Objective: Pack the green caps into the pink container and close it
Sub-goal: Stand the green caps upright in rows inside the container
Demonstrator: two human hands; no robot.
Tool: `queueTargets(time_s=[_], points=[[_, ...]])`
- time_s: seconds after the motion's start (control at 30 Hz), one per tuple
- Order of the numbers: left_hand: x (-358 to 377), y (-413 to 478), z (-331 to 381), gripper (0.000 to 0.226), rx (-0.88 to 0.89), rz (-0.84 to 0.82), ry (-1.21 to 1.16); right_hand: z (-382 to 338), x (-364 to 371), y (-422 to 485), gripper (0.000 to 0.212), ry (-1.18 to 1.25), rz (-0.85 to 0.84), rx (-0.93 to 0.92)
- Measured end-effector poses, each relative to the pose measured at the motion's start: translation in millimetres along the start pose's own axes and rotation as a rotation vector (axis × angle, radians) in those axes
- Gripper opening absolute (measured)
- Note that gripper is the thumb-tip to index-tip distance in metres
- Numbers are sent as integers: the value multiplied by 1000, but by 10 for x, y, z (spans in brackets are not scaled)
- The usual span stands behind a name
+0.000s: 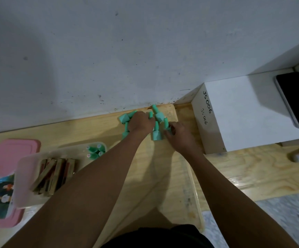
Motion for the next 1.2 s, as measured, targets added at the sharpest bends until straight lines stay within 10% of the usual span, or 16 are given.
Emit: queueTargets(time_s=[0.37, 0.83, 1.2], points=[[-574, -601, -559, 22, 247, 70, -427, -343, -50, -517, 28, 323, 39, -29], [-870, -1533, -2007, 17, 80, 234, -613, -1045, 783, -1088, 21, 311, -157, -246], [-887, -1652, -2408, 23, 66, 306, -511, -1452, 1172, -1057, 28, -410, -117, -485]])
Point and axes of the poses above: each hand's wrist, its own y-axis towards the middle knuckle, its own x-axis out of the palm, z = x × y, the point moved 1 cm from there along y, towards the middle knuckle, and after that the axes turned 8 degrees about y, right-handed, at the moved point
